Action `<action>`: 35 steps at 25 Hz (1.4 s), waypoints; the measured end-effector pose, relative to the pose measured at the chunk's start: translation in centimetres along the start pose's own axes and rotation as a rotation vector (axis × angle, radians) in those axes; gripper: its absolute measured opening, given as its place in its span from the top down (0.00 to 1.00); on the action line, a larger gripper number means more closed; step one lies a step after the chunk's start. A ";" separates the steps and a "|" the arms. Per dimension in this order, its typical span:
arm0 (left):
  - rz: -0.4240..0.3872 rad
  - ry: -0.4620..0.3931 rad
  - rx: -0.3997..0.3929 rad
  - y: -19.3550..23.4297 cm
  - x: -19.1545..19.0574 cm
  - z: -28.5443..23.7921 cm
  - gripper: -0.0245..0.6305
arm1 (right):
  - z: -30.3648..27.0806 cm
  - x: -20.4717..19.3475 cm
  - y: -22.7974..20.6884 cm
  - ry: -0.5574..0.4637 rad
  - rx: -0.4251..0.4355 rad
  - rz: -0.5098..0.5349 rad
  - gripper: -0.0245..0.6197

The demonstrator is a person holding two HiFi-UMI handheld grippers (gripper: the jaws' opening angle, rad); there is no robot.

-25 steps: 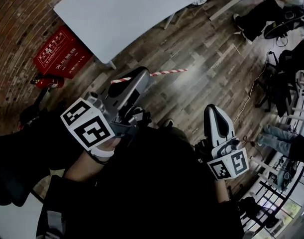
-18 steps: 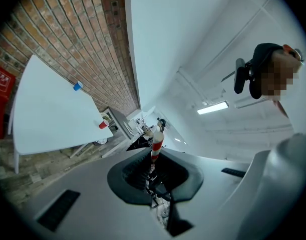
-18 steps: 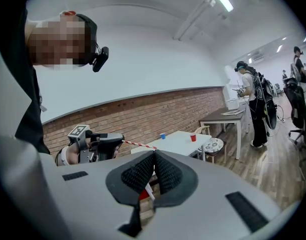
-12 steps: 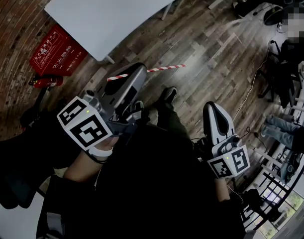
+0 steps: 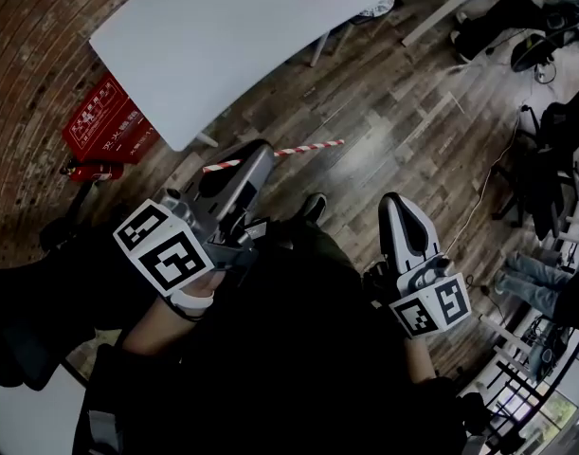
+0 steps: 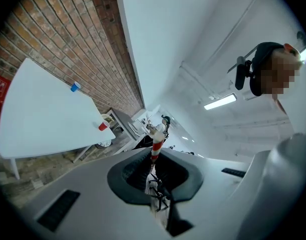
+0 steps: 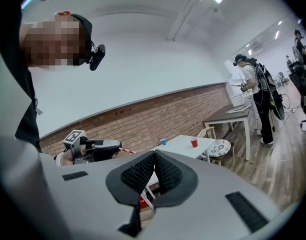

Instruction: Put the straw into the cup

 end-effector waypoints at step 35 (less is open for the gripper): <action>-0.056 0.028 -0.080 0.1 0.2 -19.2 0.91 | -10.3 6.7 -15.1 0.000 0.113 -0.167 0.92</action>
Point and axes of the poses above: the fingertips, and each gripper's own axes: z backward along the fingers, y to its left, x out of its top, the point moved 4 cm from there along z, backward along the fingers, and after that the axes turned 14 degrees about -x, right-handed, at the moved point
